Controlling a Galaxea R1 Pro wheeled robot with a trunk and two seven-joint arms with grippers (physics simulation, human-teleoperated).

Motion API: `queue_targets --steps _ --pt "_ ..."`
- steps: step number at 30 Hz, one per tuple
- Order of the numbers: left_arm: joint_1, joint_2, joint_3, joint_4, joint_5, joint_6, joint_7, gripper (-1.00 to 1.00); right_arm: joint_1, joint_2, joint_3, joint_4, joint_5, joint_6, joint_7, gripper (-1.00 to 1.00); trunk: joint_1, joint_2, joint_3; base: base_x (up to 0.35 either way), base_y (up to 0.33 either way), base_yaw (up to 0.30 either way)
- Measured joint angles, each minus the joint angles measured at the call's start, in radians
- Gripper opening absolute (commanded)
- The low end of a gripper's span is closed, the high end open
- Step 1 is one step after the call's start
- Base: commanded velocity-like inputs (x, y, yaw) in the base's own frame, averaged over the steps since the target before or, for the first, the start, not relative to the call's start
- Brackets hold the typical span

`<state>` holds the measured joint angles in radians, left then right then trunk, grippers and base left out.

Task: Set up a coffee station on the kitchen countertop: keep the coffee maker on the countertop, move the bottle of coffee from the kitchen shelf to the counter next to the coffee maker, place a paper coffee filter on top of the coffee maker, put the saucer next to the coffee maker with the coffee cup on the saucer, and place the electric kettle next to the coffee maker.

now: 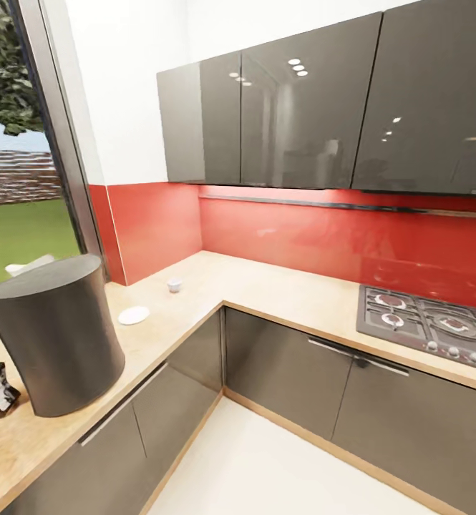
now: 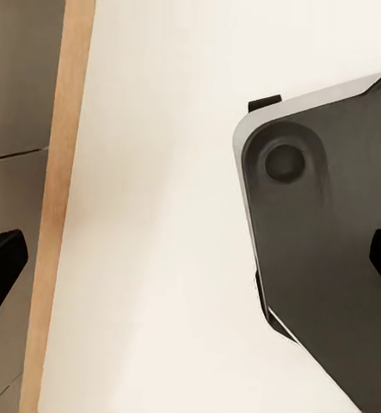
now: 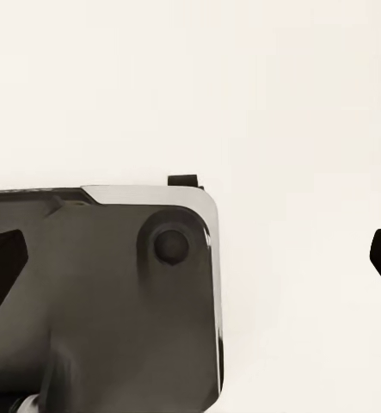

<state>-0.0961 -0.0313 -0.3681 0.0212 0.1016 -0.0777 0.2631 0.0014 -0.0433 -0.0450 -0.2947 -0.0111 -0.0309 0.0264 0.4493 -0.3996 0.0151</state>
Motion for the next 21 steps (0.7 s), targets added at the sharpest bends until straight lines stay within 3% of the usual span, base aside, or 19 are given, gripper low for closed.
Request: queue_targets --steps 7,21 --pt "0.000 0.000 0.001 0.001 0.001 0.000 0.001 1.00 0.000 0.000 -0.001 0.000 0.000 0.000 0.000 1.00 0.000 0.000 0.000 0.177 -0.226 0.000" --pt "0.000 -0.015 0.000 -0.001 0.000 -0.007 0.001 1.00 0.000 0.000 0.000 0.000 0.000 0.000 0.000 1.00 0.000 0.000 0.000 0.012 -0.270 0.007"
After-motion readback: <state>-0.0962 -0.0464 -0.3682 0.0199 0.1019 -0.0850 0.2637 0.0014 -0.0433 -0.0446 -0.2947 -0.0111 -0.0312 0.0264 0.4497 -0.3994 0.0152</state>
